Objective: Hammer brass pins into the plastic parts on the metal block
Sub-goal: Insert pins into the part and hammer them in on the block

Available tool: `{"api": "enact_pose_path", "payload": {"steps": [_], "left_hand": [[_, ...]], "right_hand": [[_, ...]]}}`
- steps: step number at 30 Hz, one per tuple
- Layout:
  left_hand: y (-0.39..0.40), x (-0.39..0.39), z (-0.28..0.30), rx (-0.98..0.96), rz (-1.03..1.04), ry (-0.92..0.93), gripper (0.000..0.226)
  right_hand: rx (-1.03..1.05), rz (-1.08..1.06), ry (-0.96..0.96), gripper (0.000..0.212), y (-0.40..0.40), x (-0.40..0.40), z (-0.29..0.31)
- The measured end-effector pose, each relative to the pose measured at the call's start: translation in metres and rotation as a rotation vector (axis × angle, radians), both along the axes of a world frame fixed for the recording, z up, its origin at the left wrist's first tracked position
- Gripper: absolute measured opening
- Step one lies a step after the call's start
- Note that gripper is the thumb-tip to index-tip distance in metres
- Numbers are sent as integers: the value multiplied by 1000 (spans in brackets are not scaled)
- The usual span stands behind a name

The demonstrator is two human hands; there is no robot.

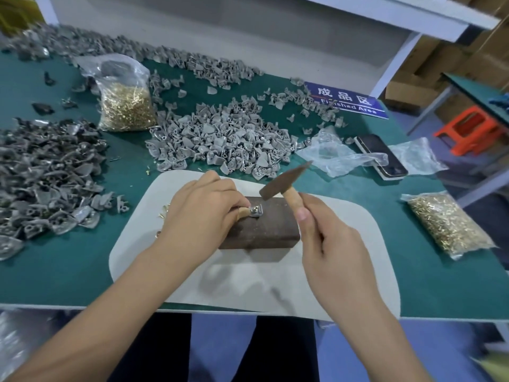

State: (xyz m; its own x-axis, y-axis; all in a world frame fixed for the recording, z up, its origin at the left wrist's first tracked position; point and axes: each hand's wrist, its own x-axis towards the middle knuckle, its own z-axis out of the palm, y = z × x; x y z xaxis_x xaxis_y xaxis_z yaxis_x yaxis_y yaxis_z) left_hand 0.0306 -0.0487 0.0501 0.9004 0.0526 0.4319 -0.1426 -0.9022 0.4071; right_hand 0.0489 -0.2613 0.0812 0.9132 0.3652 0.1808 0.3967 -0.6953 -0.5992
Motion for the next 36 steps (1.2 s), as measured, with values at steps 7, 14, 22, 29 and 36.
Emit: {"api": "enact_pose_path", "payload": {"steps": [7,14,22,29,36], "left_hand": [[-1,-1,-1,13,6,-16,8],[0,-1,-5,12,31,-40,6],[0,-5,-8,-26,79,-35,5],[1,-1,-2,-4,48,12,10],[1,-1,-2,2,56,18,13]], "right_hand": [[-107,-29,-65,41,3,6,16],[-163,9,46,53,9,-7,3],[-183,39,65,36,5,5,5],[-37,-43,-20,37,8,0,5],[-58,-85,-39,41,10,-7,4]]}}
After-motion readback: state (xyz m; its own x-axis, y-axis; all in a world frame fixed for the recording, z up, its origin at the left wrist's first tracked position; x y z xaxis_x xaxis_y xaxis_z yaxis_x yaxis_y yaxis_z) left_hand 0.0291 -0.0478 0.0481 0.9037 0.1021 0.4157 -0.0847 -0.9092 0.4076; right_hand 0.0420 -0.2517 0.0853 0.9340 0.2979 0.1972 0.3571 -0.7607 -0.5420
